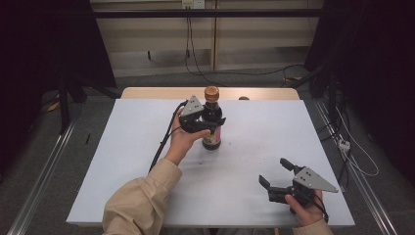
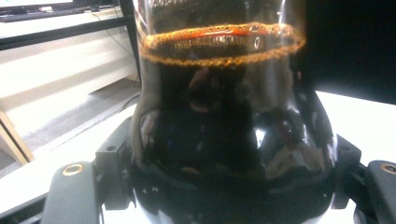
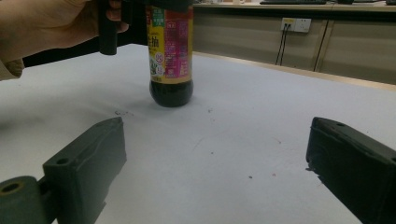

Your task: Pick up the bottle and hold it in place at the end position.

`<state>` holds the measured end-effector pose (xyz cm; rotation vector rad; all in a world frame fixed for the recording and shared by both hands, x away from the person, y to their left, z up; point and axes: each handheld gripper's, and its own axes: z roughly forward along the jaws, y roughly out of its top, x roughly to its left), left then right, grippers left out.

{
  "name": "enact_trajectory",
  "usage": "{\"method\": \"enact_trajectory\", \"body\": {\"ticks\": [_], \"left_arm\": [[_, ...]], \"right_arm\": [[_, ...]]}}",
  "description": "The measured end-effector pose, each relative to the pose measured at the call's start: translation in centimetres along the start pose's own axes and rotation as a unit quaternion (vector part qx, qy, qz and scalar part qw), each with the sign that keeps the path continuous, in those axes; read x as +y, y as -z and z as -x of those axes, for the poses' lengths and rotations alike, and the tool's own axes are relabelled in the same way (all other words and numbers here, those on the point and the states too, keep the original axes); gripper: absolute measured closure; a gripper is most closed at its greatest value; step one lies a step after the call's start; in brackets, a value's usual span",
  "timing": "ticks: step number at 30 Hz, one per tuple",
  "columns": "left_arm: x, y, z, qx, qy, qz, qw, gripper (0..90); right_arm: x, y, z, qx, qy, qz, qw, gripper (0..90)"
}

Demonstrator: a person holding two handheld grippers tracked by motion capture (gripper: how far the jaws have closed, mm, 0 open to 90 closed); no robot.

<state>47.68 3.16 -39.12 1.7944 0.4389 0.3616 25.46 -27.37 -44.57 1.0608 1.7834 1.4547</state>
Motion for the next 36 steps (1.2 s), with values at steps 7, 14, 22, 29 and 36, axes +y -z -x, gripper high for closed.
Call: {"method": "enact_trajectory", "body": {"ticks": [7, 14, 22, 29, 36], "left_arm": [[-0.1, 0.0, 0.1, -0.02, -0.015, 0.0, 0.9997, 25.2], [-0.3, 0.1, -0.1, -0.035, 0.002, -0.002, 0.9994, 25.4], [-0.6, 0.3, 0.3, -0.024, 0.009, 0.005, 0.9997, 25.1], [-1.0, 0.6, 0.7, -0.014, 0.024, 0.017, 0.9995, 24.9], [-1.0, 0.8, 0.9, -0.005, 0.038, 0.027, 0.9989, 23.9]], "right_arm": [[0.0, -0.1, -0.1, 0.0, 0.0, -0.003, 1.0, 4.2], [0.0, -0.1, -0.1, -0.001, 0.0, -0.004, 1.0, 4.2], [0.0, -0.2, -0.2, -0.003, 0.002, -0.004, 1.0, 4.2], [0.0, -0.5, -0.5, -0.002, 0.006, -0.008, 0.9999, 4.2], [0.4, -0.9, -0.8, 0.002, 0.009, -0.011, 0.9999, 3.7]]}}
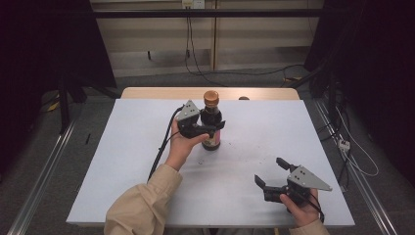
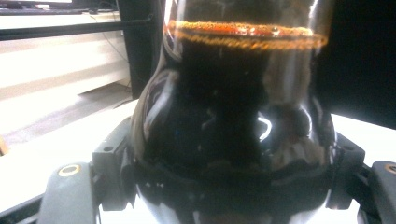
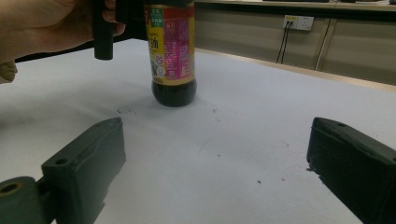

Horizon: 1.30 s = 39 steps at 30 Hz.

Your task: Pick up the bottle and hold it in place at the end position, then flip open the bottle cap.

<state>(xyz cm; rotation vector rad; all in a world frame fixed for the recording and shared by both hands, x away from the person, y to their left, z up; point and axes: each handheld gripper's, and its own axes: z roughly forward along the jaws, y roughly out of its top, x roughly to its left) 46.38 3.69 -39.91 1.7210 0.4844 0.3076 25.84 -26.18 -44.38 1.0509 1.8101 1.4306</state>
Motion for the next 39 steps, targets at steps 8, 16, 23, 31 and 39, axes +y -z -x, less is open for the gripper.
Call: {"method": "enact_trajectory", "body": {"ticks": [8, 16, 23, 31, 39], "left_arm": [[0.0, 0.3, 0.5, 0.016, 0.006, -0.004, 0.9998, 25.0], [-0.1, 0.2, 0.5, 0.021, 0.001, -0.005, 0.9998, 25.1], [0.0, 0.3, 0.5, 0.021, 0.001, -0.008, 0.9997, 25.3], [0.0, 0.3, 0.6, 0.023, -0.002, -0.015, 0.9996, 25.5], [-0.1, 0.4, 0.8, 0.027, 0.005, -0.01, 0.9996, 25.7]], "right_arm": [[0.2, -0.3, 0.1, -0.003, -0.01, -0.01, 0.9999, 3.7], [0.7, -0.8, 0.4, -0.008, -0.031, -0.021, 0.9993, 3.9], [1.6, -2.0, 0.4, -0.001, -0.035, -0.038, 0.9987, 3.7], [2.4, -3.7, 0.1, 0.011, -0.048, -0.057, 0.9972, 3.3], [3.5, -5.0, 0.2, 0.023, -0.067, -0.072, 0.9949, 4.8]]}}
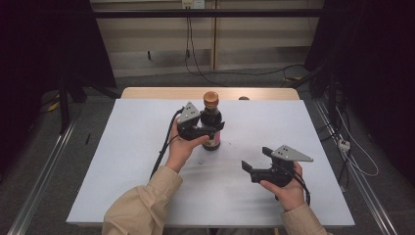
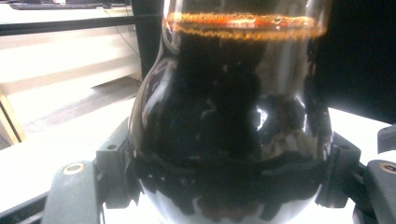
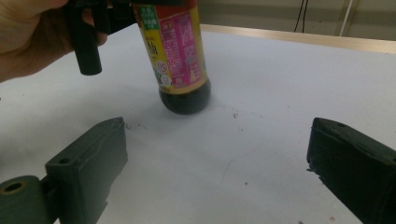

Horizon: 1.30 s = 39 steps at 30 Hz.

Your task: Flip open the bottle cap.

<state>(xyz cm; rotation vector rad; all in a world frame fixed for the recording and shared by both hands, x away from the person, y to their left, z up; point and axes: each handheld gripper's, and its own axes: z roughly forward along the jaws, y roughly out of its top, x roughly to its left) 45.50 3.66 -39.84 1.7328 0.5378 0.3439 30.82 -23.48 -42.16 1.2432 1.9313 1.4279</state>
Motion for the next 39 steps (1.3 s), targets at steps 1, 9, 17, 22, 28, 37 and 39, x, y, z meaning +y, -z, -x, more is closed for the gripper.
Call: {"method": "enact_trajectory", "body": {"ticks": [1, 9, 17, 22, 28, 37, 39], "left_arm": [[0.0, 0.0, 0.0, 0.001, 0.0, 0.0, 1.0, 25.7], [0.0, 0.0, 0.1, -0.001, 0.001, -0.002, 1.0, 25.9], [0.0, 0.1, 0.0, 0.0, 0.001, -0.004, 1.0, 25.9], [0.1, 0.0, 0.1, -0.001, 0.0, -0.009, 1.0, 25.9], [0.2, 0.0, 0.1, 0.001, 0.002, -0.01, 0.9999, 25.9], [0.2, 0.0, 0.1, 0.001, 0.002, -0.013, 0.9999, 26.0], [0.2, -0.1, 0.1, 0.001, 0.004, -0.011, 0.9999, 26.0]], "right_arm": [[0.2, -0.1, 0.1, 0.0, -0.004, 0.001, 1.0, 5.5], [2.5, -1.2, 0.0, 0.013, -0.006, 0.004, 0.9999, 12.4], [5.0, -1.6, -0.3, 0.025, 0.003, 0.001, 0.9997, 28.3], [6.1, -1.9, -0.3, 0.037, 0.013, 0.001, 0.9992, 39.1], [7.3, -2.3, -0.3, 0.035, 0.022, 0.002, 0.9992, 48.8], [8.9, -2.9, -0.2, 0.031, 0.013, -0.001, 0.9994, 54.5], [9.2, -3.1, -0.3, 0.032, 0.02, -0.004, 0.9993, 55.9]]}}
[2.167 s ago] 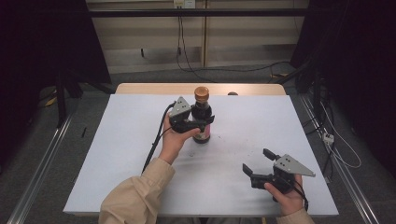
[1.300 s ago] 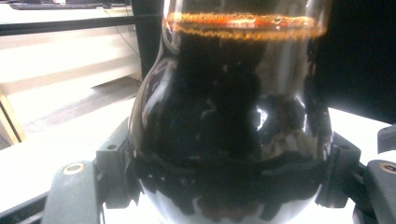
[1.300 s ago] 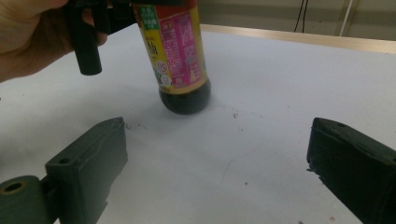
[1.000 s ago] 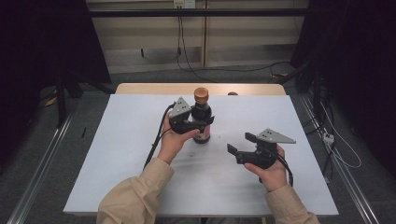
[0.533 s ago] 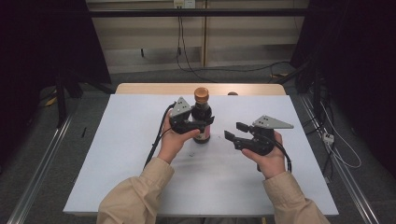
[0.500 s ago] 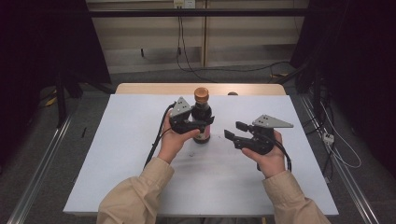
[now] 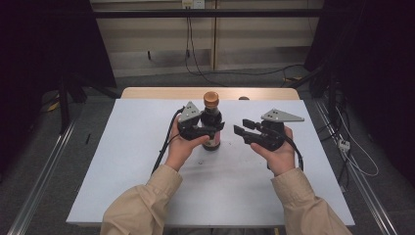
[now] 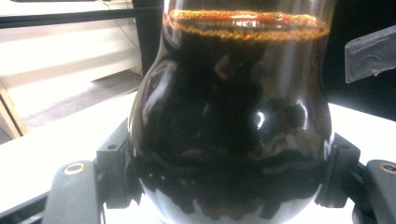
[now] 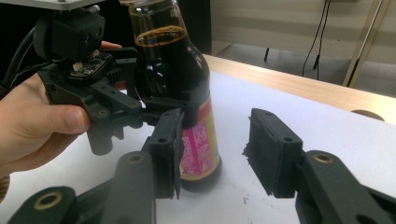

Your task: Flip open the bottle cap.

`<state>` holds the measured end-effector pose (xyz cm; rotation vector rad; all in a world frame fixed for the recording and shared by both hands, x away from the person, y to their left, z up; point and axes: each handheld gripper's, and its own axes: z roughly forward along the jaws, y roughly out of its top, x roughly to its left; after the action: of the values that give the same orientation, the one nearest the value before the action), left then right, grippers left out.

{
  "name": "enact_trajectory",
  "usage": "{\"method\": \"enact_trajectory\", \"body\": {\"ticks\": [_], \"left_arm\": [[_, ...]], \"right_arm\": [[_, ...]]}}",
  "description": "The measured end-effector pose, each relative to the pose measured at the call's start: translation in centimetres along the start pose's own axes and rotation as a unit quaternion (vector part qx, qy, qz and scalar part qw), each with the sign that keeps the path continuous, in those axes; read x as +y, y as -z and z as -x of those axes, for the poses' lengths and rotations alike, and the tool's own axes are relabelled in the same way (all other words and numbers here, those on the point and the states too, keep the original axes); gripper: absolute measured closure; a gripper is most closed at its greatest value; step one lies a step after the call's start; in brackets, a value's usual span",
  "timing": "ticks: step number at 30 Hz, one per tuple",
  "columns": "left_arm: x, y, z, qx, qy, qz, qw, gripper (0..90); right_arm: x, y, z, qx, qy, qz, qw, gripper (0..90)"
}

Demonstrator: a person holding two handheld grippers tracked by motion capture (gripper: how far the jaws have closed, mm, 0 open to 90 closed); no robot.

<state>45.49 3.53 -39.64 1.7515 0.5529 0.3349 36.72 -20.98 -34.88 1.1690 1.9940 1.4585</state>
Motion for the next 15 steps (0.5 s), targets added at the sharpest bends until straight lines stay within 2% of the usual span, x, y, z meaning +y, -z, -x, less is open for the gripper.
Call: {"method": "enact_trajectory", "body": {"ticks": [8, 15], "left_arm": [[0.1, 0.1, 0.0, -0.001, -0.003, -0.005, 1.0, 26.0], [0.1, 0.2, 0.0, -0.002, -0.007, -0.011, 0.9999, 26.0]], "right_arm": [[0.8, -0.6, -0.1, 0.005, -0.001, -0.005, 1.0, 63.1], [2.0, -0.7, -0.4, 0.011, 0.009, -0.001, 0.9999, 69.8]]}}
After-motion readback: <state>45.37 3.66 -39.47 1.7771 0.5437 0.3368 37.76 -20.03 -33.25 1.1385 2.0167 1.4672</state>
